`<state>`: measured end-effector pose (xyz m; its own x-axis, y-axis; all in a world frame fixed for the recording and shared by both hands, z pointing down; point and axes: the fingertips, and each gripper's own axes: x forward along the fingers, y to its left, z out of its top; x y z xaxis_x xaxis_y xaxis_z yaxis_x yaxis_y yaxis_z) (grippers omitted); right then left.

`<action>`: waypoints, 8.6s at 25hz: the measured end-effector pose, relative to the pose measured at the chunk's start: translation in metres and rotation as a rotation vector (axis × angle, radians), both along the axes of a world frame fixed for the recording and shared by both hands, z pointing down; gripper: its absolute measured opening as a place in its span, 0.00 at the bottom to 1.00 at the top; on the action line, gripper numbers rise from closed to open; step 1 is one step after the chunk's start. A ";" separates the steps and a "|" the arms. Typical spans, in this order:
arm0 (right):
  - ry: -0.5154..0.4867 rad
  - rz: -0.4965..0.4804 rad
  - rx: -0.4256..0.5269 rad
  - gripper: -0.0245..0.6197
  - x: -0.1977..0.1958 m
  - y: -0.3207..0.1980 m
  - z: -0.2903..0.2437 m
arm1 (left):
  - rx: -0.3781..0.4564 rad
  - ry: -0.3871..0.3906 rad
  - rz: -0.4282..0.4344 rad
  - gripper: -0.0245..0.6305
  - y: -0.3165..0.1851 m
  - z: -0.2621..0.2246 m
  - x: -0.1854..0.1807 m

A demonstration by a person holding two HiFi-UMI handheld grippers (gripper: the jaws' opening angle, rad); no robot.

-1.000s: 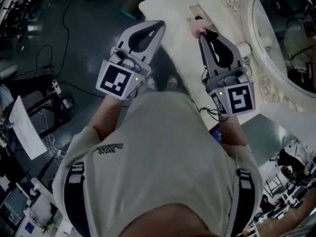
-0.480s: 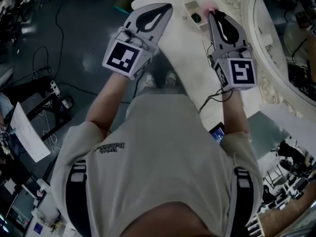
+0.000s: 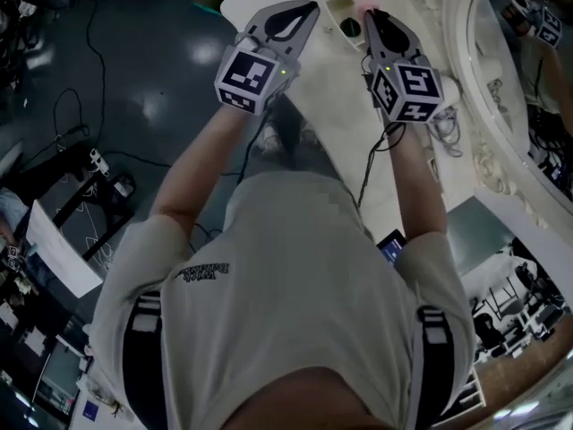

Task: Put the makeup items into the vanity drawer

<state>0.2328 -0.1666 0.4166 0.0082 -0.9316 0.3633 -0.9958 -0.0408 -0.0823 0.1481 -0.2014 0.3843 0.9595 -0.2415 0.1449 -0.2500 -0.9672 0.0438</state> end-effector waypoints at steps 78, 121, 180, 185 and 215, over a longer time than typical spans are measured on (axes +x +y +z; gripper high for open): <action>0.262 -0.253 0.251 0.05 -0.130 0.067 -0.189 | 0.073 0.173 -0.032 0.06 0.047 -0.151 -0.100; 0.024 -0.323 0.250 0.05 -0.196 0.127 -0.159 | 0.081 0.151 -0.069 0.05 0.133 -0.139 -0.161; 0.036 -0.031 -0.564 0.13 0.011 0.152 0.244 | -0.219 -0.355 0.224 0.06 0.113 0.228 0.050; 0.029 -0.041 -0.572 0.13 0.008 0.151 0.250 | -0.238 -0.386 0.223 0.06 0.112 0.244 0.048; 0.066 -0.047 -0.270 0.09 -0.007 0.102 0.099 | -0.093 -0.264 0.120 0.06 0.082 0.136 0.024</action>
<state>0.2263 -0.0647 0.5153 -0.0004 -0.8011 0.5985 -0.9999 -0.0065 -0.0093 0.1721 -0.1191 0.5201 0.9065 -0.1030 0.4095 -0.1490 -0.9854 0.0819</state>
